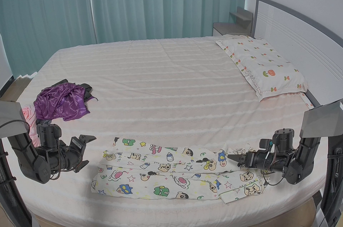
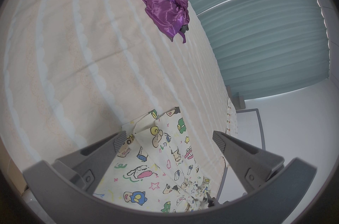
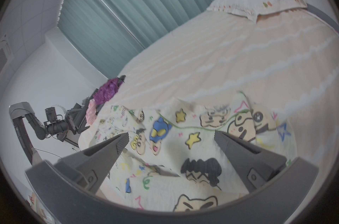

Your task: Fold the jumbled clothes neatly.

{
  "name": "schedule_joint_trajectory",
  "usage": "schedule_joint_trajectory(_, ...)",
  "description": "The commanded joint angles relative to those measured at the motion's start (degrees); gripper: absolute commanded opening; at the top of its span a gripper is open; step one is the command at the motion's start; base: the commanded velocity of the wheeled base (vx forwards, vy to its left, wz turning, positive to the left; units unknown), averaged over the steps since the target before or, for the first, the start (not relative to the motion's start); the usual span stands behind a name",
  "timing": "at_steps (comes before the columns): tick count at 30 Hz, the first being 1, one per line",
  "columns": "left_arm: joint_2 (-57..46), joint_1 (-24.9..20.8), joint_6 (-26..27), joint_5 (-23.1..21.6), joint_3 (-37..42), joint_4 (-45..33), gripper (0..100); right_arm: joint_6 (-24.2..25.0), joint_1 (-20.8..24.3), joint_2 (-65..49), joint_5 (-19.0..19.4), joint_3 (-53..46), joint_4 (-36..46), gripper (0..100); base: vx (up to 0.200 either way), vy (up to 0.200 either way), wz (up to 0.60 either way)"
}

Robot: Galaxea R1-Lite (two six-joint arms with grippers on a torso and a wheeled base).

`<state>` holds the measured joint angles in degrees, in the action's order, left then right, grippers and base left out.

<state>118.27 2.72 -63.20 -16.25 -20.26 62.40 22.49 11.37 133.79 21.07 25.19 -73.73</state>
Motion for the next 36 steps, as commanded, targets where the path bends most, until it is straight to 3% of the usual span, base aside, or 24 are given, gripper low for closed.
schedule_joint_trajectory(1,0.29,0.01,0.00,-0.01,0.31,0.09,100,0.10,0.14,2.53,-1.82,0.13,1.22,100,0.000,0.000,0.00)
schedule_joint_trajectory(11,0.29,0.01,0.00,-0.01,0.31,0.09,100,0.18,0.32,-1.78,-2.70,-2.07,-2.74,100,0.000,0.000,0.00)
schedule_joint_trajectory(18,0.29,0.01,0.00,-0.01,0.31,0.09,100,1.06,0.67,-5.30,-2.70,2.06,-1.95,100,0.000,0.000,0.00)
schedule_joint_trajectory(36,0.38,0.01,0.18,0.08,0.22,0.09,100,1.06,7.35,3.58,-2.70,17.88,12.03,100,0.000,0.000,0.00)
